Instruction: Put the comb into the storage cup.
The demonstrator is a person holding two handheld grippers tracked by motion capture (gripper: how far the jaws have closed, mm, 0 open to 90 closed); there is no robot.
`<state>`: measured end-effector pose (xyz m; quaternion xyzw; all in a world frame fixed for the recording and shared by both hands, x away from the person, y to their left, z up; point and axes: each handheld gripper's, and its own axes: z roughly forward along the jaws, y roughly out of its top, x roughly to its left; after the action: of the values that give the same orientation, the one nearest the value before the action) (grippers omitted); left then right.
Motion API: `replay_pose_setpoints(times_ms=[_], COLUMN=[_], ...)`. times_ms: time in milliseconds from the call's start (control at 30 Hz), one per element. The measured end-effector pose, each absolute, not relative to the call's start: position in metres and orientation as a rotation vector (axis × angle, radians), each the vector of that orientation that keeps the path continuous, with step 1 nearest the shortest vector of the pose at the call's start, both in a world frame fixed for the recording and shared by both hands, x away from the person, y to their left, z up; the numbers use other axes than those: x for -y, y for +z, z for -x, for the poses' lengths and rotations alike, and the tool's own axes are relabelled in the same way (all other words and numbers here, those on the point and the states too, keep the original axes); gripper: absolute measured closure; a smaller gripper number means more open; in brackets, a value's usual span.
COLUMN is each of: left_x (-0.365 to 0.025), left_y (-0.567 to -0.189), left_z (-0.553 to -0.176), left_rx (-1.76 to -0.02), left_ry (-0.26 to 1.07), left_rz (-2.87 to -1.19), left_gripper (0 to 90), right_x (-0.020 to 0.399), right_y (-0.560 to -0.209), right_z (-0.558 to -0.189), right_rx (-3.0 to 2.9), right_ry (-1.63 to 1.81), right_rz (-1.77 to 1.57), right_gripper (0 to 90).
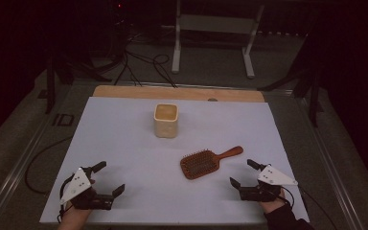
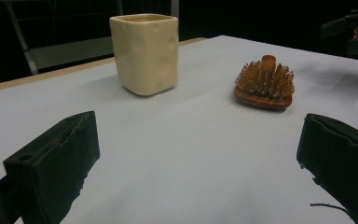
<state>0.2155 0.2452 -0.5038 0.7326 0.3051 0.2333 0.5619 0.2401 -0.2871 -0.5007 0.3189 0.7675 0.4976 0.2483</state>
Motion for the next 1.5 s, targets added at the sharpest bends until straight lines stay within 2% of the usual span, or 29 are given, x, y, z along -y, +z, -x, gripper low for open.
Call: replay_pose_setpoints(times_ms=[867, 1133, 1500], left_x=[-0.245, -0.244, -0.244], left_y=[-0.502, -0.502, -0.502], left_z=[-0.212, -0.212, -0.212], left_rx=[-0.726, -0.721, -0.72], left_ry=[0.535, 0.536, 0.533], left_rz=[-1.712, -1.717, -1.711], left_gripper=[0.0, 0.0, 0.0], right_x=[0.282, 0.281, 0.279], right_y=[-0.496, -0.479, -0.439], right_z=[-0.239, -0.235, -0.246], right_rx=[-2.212, -2.222, -2.189], right_ry=[1.327, 1.356, 1.367], right_rz=[-0.828, -0.794, -0.711], right_gripper=[8.8, 8.8, 9.1])
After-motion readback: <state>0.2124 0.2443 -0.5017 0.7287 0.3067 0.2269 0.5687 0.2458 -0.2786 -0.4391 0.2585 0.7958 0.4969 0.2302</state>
